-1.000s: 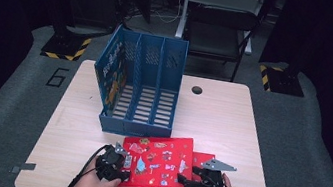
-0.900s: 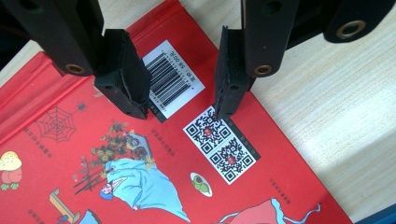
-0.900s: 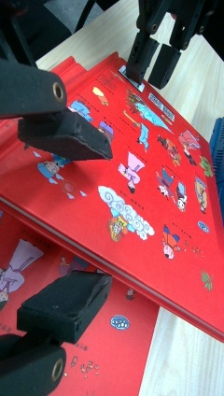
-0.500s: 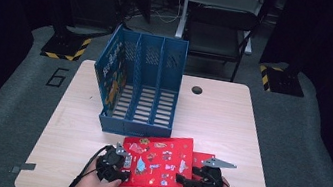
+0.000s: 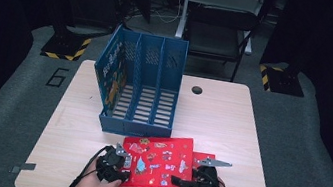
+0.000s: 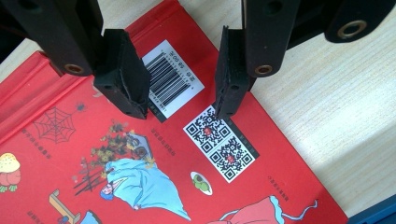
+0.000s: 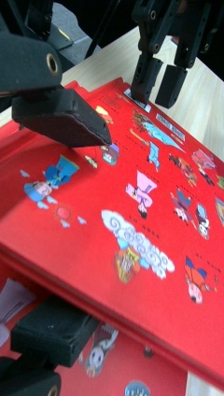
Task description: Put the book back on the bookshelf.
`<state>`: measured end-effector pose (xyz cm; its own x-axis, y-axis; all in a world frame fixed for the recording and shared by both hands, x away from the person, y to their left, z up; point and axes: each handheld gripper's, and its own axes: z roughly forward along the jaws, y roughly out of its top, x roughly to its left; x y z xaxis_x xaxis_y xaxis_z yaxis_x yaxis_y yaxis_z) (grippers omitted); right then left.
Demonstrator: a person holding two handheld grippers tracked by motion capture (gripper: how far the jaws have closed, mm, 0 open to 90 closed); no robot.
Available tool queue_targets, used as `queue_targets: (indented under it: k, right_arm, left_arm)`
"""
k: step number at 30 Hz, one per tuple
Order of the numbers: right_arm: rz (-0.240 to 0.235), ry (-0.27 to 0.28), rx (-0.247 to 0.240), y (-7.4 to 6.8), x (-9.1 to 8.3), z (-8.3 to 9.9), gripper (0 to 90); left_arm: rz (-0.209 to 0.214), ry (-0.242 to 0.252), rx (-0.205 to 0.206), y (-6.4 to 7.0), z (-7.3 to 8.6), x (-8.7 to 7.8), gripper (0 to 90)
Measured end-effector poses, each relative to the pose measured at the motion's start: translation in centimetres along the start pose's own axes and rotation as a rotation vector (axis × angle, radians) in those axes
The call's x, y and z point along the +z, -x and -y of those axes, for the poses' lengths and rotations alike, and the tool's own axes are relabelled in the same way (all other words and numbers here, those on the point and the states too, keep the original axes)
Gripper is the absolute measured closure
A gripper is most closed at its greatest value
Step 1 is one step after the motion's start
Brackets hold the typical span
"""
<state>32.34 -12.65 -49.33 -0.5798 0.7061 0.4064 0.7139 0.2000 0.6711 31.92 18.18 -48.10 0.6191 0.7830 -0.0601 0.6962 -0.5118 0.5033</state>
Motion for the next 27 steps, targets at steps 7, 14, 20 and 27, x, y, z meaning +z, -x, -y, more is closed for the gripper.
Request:
queue_targets:
  k: [7,14,20,27]
  right_arm:
    - [-0.026,-0.001,-0.005,-0.09,0.37,0.15,20.6]
    - [-0.038,0.012,0.002,0.00,0.55,0.19,21.9]
    - [-0.043,0.017,0.006,0.04,0.62,0.18,22.6]
    - [-0.051,0.017,0.024,0.10,0.64,0.16,24.2]
  left_arm:
    - [0.000,0.004,0.000,-0.02,0.05,0.01,55.2]
    - [0.001,0.003,-0.004,-0.03,0.05,0.01,54.3]
    - [-0.003,0.004,-0.006,-0.04,0.07,0.01,53.2]
    - [-0.001,0.008,-0.014,-0.19,0.13,0.05,50.2]
